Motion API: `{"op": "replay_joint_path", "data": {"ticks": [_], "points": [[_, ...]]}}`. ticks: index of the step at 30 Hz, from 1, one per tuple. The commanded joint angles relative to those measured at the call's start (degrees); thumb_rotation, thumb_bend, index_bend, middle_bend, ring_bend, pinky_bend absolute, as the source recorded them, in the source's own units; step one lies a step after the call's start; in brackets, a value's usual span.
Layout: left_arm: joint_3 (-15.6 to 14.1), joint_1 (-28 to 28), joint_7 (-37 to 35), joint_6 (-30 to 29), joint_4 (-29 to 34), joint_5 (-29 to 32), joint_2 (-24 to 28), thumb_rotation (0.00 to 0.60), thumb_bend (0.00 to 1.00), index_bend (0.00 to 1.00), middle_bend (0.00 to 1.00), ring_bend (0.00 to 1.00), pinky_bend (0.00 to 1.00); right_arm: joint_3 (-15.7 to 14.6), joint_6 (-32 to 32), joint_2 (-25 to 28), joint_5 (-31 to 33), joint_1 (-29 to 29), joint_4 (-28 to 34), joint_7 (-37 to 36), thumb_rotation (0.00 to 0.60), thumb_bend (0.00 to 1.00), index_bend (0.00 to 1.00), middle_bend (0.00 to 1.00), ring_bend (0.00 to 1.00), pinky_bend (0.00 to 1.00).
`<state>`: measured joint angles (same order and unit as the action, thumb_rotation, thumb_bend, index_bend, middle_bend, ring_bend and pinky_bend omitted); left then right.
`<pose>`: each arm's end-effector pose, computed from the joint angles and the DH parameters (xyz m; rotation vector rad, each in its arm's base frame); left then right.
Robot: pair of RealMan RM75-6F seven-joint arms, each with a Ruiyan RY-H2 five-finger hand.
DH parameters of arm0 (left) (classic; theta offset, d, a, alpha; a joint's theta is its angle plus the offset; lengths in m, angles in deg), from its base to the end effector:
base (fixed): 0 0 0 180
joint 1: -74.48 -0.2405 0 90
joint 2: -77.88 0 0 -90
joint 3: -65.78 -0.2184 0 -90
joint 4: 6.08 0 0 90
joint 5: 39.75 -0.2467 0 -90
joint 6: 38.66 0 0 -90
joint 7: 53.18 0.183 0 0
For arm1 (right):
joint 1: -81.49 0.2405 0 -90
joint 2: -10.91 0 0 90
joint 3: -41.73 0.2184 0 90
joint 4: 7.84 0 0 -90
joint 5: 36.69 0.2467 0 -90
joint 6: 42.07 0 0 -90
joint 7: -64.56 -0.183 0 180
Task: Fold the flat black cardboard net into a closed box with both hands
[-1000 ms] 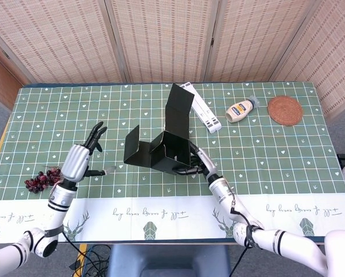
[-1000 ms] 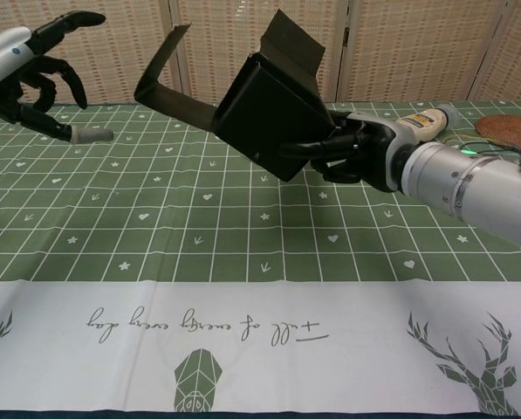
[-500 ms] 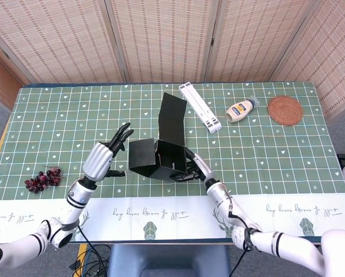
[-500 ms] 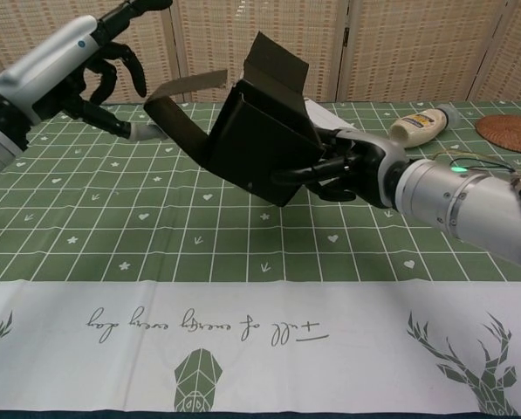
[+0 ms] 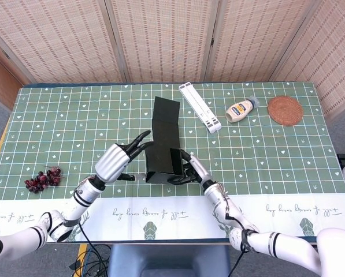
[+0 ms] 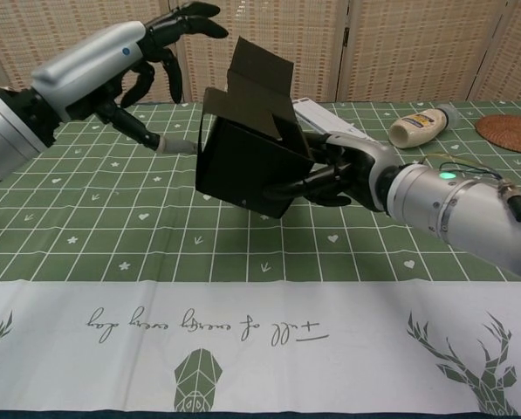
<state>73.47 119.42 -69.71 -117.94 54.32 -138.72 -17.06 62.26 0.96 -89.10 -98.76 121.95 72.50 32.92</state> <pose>-0.0718 0.3690 -0.0192 -1.8980 -0.5654 -1.6135 -0.0644 -0.3591 -0.1173 1.3040 -2.1291 1.4222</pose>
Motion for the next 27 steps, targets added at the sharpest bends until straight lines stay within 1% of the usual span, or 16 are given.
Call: {"op": "replay_joint_path", "data": {"ticks": [1, 4, 11, 18, 24, 27], "points": [[-1.06, 1.11, 1.21, 0.68, -1.01, -1.54, 0.85, 0.600, 0.07, 0.24, 0.12, 0.51, 0.81, -0.19, -0.11, -0.13, -0.30, 0.44, -0.38, 0.88, 0.600, 0.05, 0.33, 0.44, 0.78, 1.00], [-2.34, 2.17, 1.22, 1.60, -1.24, -2.94, 2.05, 0.600, 0.07, 0.28, 0.16, 0.52, 0.81, -0.40, -0.33, -0.36, -0.56, 1.03, -0.87, 2.08, 0.600, 0.05, 0.33, 0.44, 0.78, 1.00], [-5.06, 4.16, 2.08, 4.50, -0.76, -4.95, 4.45, 0.600, 0.07, 0.30, 0.18, 0.52, 0.81, -0.99, -0.55, -1.38, -0.80, 2.15, -2.17, 4.55, 0.600, 0.05, 0.33, 0.44, 0.78, 1.00], [-7.85, 5.55, 1.95, 6.80, -1.01, -6.65, 5.33, 0.600, 0.07, 0.33, 0.20, 0.53, 0.81, -1.59, -0.67, -2.58, -1.10, 2.82, -4.01, 5.99, 0.600, 0.05, 0.33, 0.44, 0.78, 1.00], [-9.34, 6.55, 0.64, 8.48, -1.64, -6.97, 5.30, 0.600, 0.07, 0.35, 0.24, 0.53, 0.81, -1.77, -0.44, -3.27, -1.88, 2.94, -4.76, 5.89, 0.600, 0.05, 0.33, 0.44, 0.78, 1.00], [-10.04, 7.14, 0.34, 9.14, -1.94, -7.36, 5.24, 0.600, 0.10, 0.36, 0.26, 0.53, 0.81, -1.93, -0.54, -3.60, -2.34, 3.06, -5.17, 5.73, 0.600, 0.05, 0.33, 0.44, 0.78, 1.00]]}}
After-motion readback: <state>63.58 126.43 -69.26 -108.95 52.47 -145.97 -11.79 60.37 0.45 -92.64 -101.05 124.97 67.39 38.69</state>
